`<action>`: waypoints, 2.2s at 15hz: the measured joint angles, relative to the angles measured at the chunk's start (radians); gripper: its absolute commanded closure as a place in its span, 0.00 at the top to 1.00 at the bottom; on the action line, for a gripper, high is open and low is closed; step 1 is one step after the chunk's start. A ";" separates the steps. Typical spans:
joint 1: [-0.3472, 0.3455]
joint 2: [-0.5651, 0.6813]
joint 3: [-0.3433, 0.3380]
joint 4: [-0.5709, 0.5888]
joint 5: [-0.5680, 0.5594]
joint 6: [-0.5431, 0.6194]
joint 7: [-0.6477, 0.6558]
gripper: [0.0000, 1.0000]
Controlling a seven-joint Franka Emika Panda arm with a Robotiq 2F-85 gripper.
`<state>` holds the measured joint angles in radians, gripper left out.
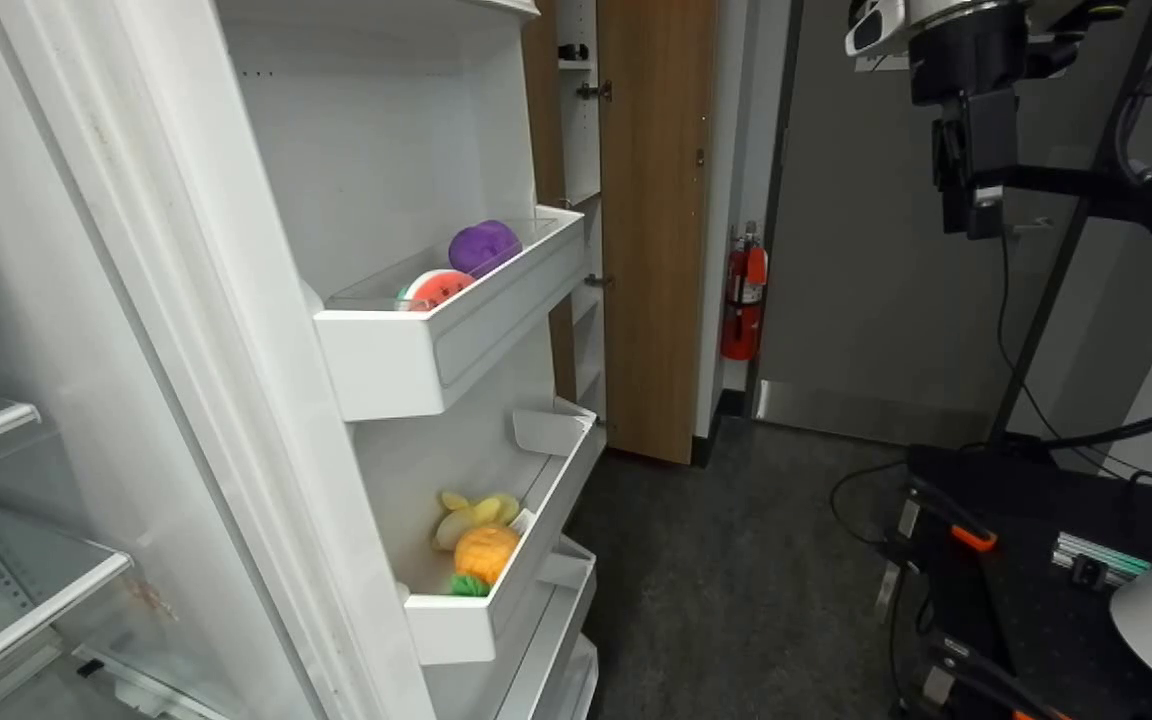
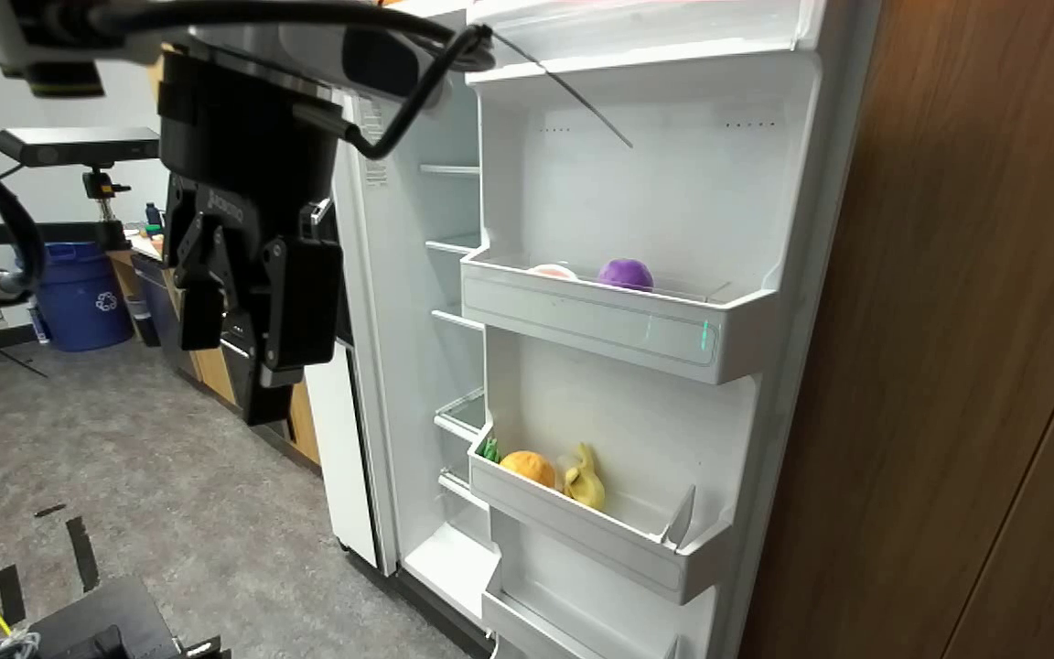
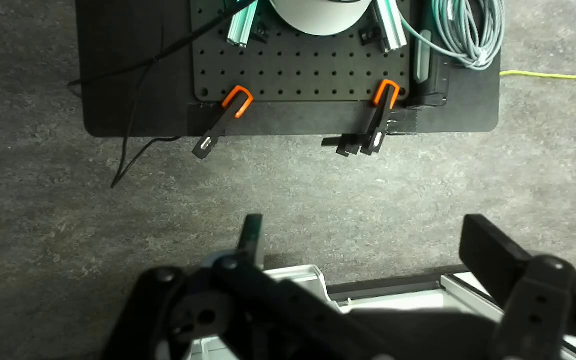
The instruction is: Pick the purple ball and put in the side compartment of the fridge door
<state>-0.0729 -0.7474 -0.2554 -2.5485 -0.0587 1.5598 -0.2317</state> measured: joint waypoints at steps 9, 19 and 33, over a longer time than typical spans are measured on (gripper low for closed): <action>0.000 0.001 0.002 0.000 0.000 0.001 0.000 1.00; -0.001 0.031 0.001 0.010 0.000 0.181 0.007 1.00; 0.011 0.241 0.031 0.085 0.067 0.586 0.006 1.00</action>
<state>-0.0623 -0.5060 -0.2246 -2.4637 0.0084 2.1457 -0.2252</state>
